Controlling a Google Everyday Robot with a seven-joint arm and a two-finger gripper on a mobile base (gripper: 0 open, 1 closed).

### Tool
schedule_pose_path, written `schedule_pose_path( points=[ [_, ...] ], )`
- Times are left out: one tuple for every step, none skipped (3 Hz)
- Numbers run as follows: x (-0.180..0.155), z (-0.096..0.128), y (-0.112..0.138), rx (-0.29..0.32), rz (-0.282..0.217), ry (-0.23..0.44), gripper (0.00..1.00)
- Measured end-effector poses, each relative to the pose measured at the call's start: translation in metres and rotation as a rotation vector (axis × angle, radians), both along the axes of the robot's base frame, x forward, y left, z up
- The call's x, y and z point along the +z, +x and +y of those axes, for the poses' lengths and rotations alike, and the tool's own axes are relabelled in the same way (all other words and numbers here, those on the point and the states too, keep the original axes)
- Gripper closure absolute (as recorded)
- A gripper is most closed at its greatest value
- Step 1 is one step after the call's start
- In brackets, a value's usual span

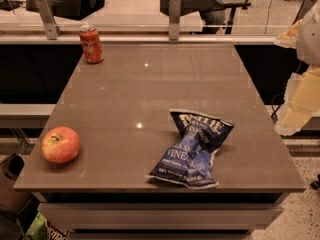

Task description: Move blue chip bag near coke can

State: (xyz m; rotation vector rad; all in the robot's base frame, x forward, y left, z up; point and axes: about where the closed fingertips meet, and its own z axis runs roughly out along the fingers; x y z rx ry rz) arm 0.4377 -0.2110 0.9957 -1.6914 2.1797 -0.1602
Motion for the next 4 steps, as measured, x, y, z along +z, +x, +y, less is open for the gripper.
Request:
schedule_pose_path(
  points=[
    [0.0,0.001,0.001,0.0,0.0,-0.001,0.0],
    [-0.022,0.008,0.006,-0.014,0.042,-0.041,0.0],
    [-0.061,0.018,0.013,-0.023,0.116,-0.063,0.0],
    [-0.095,0.037,0.019,-0.007,0.176,-0.056,0.0]
  ],
)
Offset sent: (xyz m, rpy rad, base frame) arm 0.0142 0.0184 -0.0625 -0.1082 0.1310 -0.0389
